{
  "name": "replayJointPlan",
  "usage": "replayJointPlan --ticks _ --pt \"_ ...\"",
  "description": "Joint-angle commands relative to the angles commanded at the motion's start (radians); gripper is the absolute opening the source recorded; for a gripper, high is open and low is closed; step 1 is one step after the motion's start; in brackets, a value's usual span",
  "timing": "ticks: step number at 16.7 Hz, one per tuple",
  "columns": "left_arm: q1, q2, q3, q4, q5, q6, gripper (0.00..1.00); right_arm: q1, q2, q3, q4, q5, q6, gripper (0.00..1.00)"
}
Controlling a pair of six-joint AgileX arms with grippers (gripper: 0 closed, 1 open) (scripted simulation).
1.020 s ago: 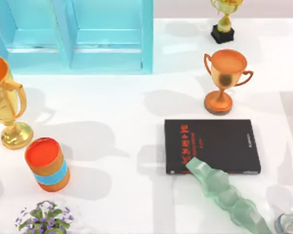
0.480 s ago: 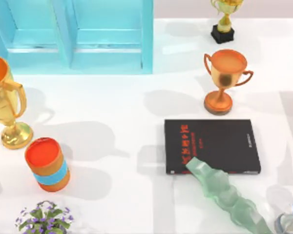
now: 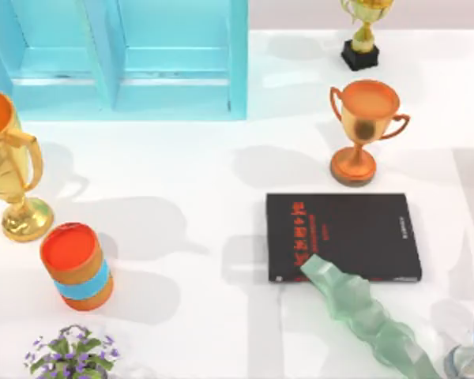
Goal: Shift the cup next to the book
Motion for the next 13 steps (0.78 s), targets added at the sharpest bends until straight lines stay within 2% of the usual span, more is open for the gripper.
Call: replayJointPlan --ticks 4,13 --pt "0.000 0.001 -0.003 0.003 0.000 0.000 1.00 0.000 0.000 0.000 0.000 0.000 0.000 1.00" --pt "0.000 0.001 -0.003 0.003 0.000 0.000 0.32 0.000 0.000 0.000 0.000 0.000 0.000 1.00"
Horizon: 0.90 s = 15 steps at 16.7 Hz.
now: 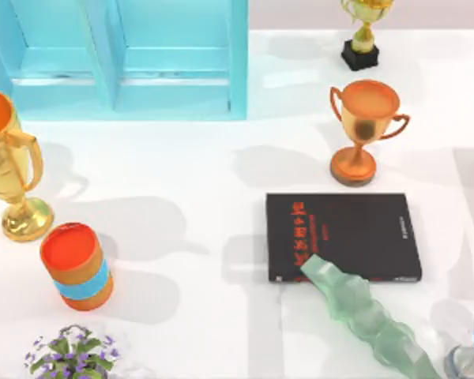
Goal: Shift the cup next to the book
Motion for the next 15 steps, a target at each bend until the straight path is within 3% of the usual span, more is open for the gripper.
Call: replayJointPlan --ticks 4,15 --pt "0.000 0.000 0.000 0.000 0.000 0.000 0.02 0.000 0.000 0.000 0.000 0.000 0.000 1.00" --pt "-0.003 -0.005 0.010 -0.017 0.002 0.005 0.00 0.000 0.000 0.000 0.000 0.000 0.000 1.00"
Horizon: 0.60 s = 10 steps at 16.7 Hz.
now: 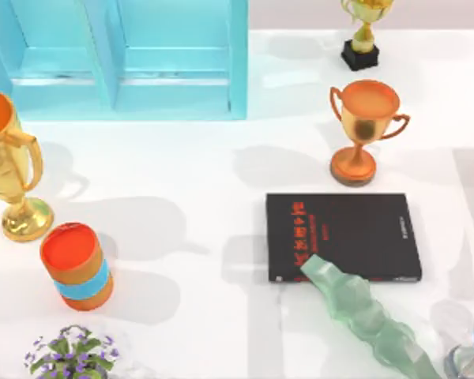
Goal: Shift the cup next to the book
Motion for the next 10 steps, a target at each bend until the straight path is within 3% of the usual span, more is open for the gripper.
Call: replayJointPlan --ticks 6,10 --pt "0.000 -0.057 0.099 -0.169 -0.001 -0.004 0.00 0.000 0.000 0.000 0.000 0.000 0.000 1.00" --pt "0.000 -0.070 0.113 -0.181 -0.002 -0.006 0.00 0.000 0.000 0.000 0.000 0.000 0.000 1.00"
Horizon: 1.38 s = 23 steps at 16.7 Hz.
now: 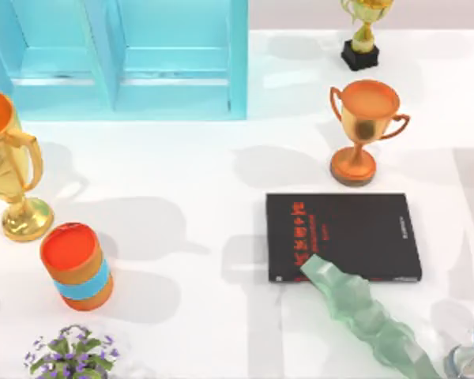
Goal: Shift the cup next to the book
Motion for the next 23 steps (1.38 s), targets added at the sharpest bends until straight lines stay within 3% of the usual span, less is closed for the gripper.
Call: replayJointPlan --ticks 6,12,17,23 --pt "-0.038 -0.011 0.060 -0.011 0.003 -0.065 0.00 0.000 0.000 0.000 0.000 0.000 0.000 1.00" --pt "-0.223 -0.036 0.293 -0.083 0.024 -0.330 0.00 0.000 0.000 0.000 0.000 0.000 0.000 1.00" --pt "-0.462 0.006 0.531 -0.189 0.061 -0.732 0.00 0.000 0.000 0.000 0.000 0.000 0.000 1.00" --pt "-0.798 0.142 0.794 -0.329 0.114 -1.442 0.00 0.000 0.000 0.000 0.000 0.000 0.000 1.00"
